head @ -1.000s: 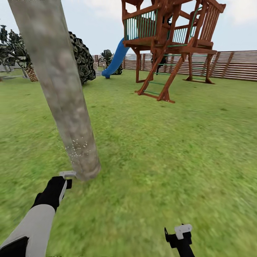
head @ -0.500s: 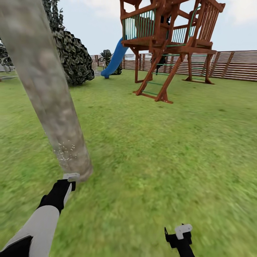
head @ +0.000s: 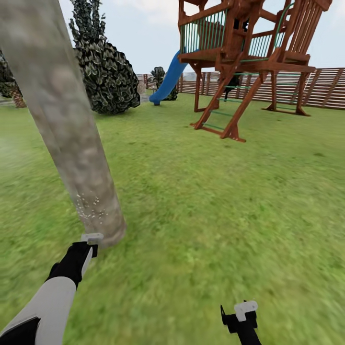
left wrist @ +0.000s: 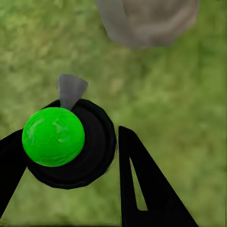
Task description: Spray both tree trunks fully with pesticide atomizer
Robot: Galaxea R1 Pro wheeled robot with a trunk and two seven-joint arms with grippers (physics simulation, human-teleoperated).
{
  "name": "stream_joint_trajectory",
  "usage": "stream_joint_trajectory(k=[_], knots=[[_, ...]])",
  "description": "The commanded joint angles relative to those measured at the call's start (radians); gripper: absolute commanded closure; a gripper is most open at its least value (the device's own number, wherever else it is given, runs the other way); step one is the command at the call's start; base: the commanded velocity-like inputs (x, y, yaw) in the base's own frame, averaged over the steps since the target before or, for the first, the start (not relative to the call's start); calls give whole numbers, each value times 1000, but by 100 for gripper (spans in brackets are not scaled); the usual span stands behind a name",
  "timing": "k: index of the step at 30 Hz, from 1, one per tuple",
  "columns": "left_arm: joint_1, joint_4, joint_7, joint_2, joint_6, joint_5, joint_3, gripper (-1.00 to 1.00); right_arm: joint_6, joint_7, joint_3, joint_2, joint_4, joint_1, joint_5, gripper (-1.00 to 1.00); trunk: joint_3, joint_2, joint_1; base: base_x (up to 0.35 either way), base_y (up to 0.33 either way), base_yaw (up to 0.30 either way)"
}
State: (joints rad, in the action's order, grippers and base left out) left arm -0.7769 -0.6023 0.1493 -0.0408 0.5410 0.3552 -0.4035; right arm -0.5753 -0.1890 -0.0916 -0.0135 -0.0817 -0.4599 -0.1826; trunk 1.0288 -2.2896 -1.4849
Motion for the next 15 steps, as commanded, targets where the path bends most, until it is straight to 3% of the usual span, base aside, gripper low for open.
stream_joint_trajectory(k=[1,4,15], knots=[[-1,-1,1,2,4,1,-2,100,0,-10,-8,0,0,0,-6,-100,1,0,0,155,-244,274],[-1,-1,1,9,5,1,-1,100,0,-10,-8,0,0,0,-6,-100,1,0,0,173,-238,174],[-1,-1,1,12,4,-1,-1,100,0,-10,-8,1,0,0,-6,-100,1,0,0,126,-257,20]])
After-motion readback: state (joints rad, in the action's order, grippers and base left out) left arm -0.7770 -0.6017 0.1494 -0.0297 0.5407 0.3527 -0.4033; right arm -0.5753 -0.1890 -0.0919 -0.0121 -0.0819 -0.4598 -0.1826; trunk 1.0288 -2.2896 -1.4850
